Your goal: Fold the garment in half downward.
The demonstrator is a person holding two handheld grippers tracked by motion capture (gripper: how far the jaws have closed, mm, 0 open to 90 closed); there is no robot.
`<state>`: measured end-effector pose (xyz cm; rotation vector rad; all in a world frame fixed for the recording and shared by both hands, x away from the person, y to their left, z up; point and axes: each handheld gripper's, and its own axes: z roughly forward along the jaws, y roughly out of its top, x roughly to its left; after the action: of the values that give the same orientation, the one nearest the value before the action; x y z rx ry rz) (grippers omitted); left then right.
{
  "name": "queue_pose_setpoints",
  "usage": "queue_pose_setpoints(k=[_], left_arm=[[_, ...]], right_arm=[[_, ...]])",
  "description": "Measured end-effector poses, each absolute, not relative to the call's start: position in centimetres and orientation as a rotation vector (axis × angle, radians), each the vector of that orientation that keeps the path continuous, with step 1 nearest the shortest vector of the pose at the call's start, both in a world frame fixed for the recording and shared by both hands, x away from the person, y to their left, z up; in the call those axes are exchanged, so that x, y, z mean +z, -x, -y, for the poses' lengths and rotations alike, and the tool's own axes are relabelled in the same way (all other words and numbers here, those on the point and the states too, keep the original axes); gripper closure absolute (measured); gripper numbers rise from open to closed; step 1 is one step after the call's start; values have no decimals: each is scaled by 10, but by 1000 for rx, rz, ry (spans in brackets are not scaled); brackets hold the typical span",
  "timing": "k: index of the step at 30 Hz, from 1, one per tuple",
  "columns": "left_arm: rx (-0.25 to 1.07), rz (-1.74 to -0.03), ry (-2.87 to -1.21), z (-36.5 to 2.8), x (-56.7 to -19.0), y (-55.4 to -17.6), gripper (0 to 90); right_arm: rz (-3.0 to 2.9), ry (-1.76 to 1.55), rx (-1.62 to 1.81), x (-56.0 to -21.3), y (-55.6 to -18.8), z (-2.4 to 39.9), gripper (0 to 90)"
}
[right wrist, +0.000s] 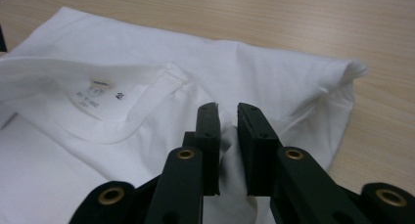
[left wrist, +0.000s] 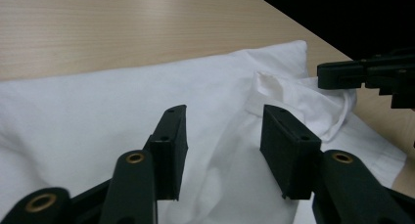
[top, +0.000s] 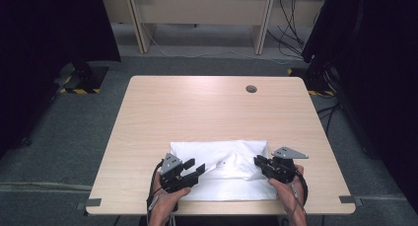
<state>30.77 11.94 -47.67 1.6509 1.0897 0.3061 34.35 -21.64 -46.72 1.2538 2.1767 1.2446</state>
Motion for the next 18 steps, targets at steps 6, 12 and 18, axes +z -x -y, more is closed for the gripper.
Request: queue_pose_setpoints(k=[6, 12, 18], left_arm=[[281, -1063, -1646, -127, -474, -297, 558], [290, -1018, -1641, -134, -467, -280, 543], [322, -960, -1669, -126, -464, -263, 497]], right_arm=[[-2180, -1167, 1299, -455, -323, 217, 845], [-2190, -1094, 1341, -447, -299, 220, 830], [-2182, -1097, 1344, -447, -296, 225, 819]])
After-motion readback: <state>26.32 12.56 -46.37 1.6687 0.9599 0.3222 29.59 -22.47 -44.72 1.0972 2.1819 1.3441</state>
